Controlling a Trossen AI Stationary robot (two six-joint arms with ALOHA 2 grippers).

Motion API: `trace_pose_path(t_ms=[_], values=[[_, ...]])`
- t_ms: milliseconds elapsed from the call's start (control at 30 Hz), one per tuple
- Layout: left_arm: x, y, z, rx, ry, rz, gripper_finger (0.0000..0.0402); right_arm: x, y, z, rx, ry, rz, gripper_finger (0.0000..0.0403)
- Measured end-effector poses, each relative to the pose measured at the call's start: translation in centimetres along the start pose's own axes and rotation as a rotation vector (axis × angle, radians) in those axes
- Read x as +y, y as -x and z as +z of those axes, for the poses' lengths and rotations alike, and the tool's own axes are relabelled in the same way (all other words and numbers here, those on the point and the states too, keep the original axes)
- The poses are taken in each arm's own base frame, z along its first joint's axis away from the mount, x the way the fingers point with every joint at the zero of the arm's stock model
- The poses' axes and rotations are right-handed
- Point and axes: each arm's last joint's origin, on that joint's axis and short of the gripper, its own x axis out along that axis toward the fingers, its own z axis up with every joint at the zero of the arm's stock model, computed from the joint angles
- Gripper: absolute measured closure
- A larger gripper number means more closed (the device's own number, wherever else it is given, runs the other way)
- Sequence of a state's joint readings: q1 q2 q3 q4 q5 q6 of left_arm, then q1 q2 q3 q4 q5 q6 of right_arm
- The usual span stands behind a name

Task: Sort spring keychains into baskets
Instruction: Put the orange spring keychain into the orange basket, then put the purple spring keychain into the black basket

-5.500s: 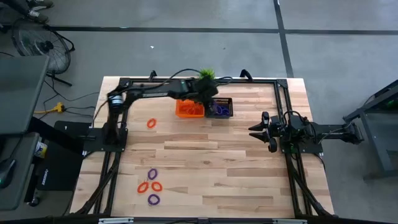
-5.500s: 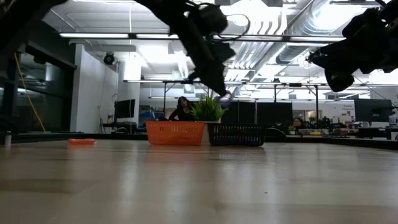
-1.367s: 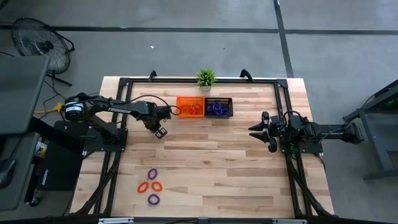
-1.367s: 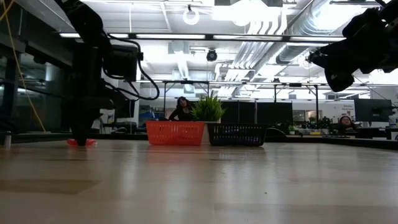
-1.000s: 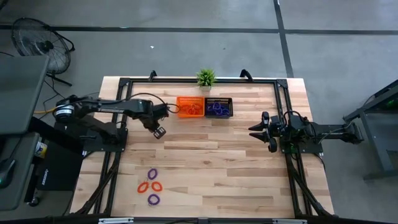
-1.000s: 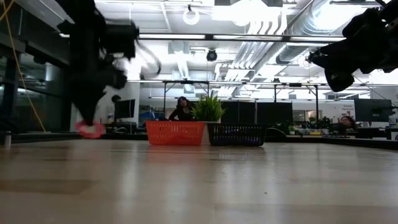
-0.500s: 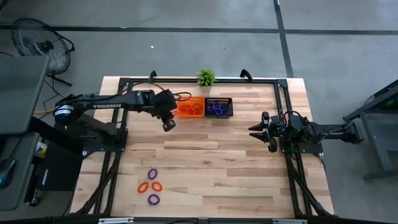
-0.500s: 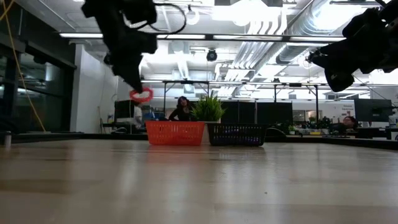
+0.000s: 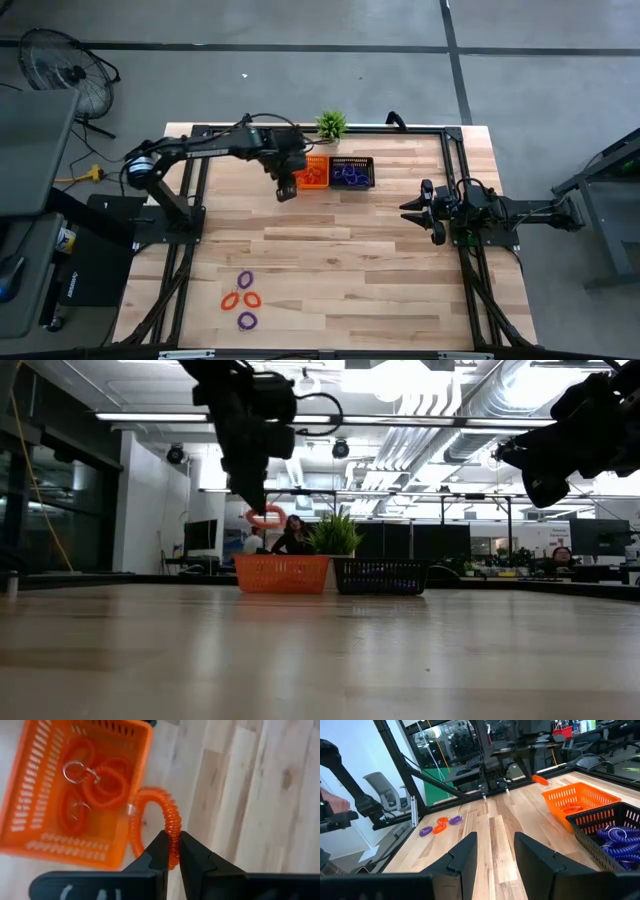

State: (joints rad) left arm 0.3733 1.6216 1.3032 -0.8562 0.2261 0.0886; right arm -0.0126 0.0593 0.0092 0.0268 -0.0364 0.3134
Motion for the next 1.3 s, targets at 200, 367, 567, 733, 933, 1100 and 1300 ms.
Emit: trace_pose_path(t_ms=[200,367,567,733,933,1100,1300], values=[[1.7,-1.3,1.2,0.042,-0.033,0.042,0.0376,0.0,0.0,0.0,0.001,0.000,0.000,0.0279],[2.7,-2.2,1.7,0.064,-0.033,0.060,0.0376,0.0,0.0,0.0,0.000,0.000,0.000,0.0279],[3.2,-3.4,1.8,0.089,-0.027,0.107,0.0363,0.0,0.0,0.0,0.001,0.000,0.000,0.0279],[3.4,-3.9,1.8,0.098,-0.027,0.130,0.0318,0.0,0.0,0.0,0.000,0.000,0.000,0.0279],[3.6,-3.8,2.2,0.066,-0.008,0.196,0.0268,0.0,0.0,0.0,0.000,0.000,0.000,0.0279],[3.1,-3.9,2.0,0.090,0.028,0.194,0.0255,0.0,0.0,0.0,0.001,0.000,0.000,0.0279],[0.8,-4.3,1.2,0.186,0.134,0.223,0.0255,0.0,0.0,0.0,0.000,0.000,0.000,0.0279]])
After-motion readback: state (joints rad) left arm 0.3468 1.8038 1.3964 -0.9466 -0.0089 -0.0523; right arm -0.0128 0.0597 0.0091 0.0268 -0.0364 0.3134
